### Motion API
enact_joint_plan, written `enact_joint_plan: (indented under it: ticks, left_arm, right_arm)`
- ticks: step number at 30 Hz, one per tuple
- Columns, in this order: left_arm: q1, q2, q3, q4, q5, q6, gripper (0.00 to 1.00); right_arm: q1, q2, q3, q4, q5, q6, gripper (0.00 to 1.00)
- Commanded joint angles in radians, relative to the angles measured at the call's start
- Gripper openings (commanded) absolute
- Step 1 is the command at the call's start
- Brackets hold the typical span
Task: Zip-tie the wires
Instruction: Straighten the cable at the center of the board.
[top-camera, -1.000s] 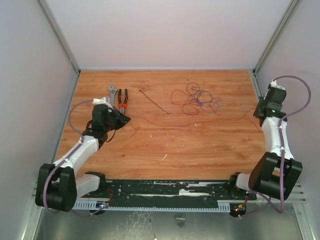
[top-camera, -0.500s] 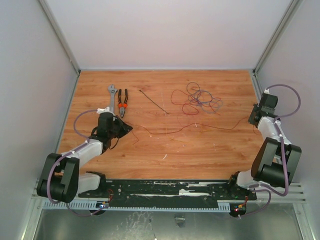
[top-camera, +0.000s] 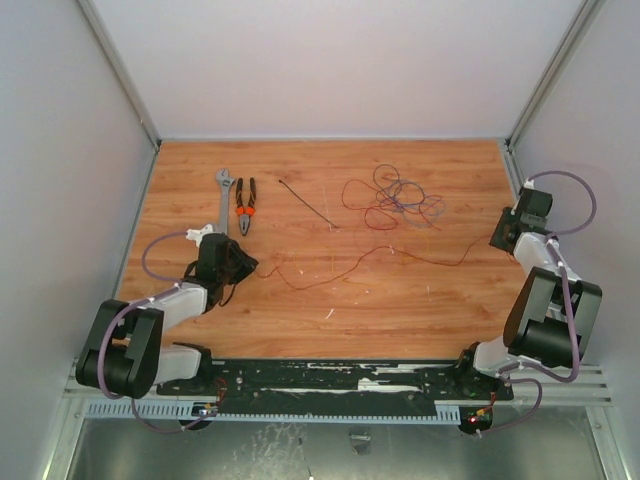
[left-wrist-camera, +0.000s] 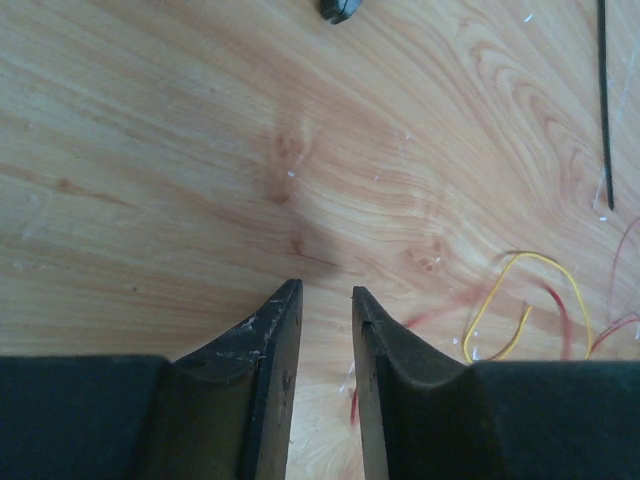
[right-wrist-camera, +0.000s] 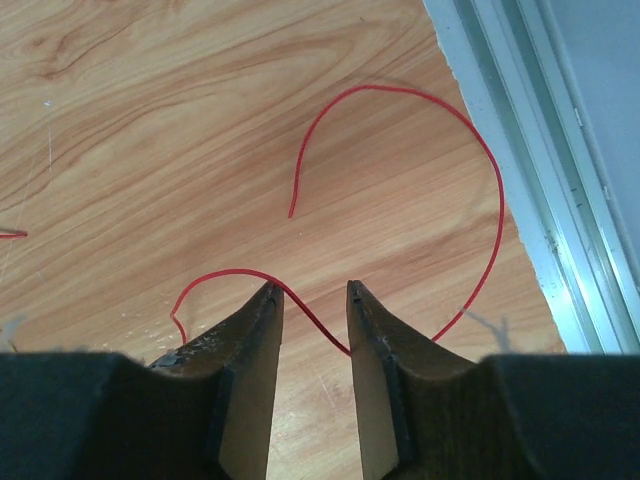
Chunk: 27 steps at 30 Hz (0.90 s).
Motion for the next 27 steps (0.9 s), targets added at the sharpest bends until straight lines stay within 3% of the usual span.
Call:
enact_joint_plan:
  ticks: [1,4,8,16,22,27]
  left_arm:
    - [-0.005,0.039,0.003,0.025,-0.032,0.001,0.36]
    - [-0.005,0.054,-0.004,0.03,-0.043,-0.002,0.44]
    - [-0.004,0.07,-0.011,0.034,-0.057,-0.005,0.49]
    - [0.005,-0.009,0.01,-0.056,-0.152,0.023,0.67]
    - [0.03,-0.229,0.04,-0.158,-0.256,0.053,0.78]
    - [0.031,-0.358,0.12,-0.207,-0.223,0.08,0.81]
  right_arm:
    - [-0.007,0.009,-0.002,0.03,-0.008,0.0,0.35]
    - [-0.007,0.004,-0.001,0.022,0.0,-0.002,0.43]
    - [-0.008,-0.009,0.005,0.01,0.004,-0.003,0.6]
    - [-0.007,-0.078,0.057,-0.058,0.01,-0.019,0.79]
    - [-0.006,-0.156,0.099,-0.096,-0.05,-0.021,0.82]
    - [0.048,-0.202,0.103,-0.066,-0.299,0.006,0.82]
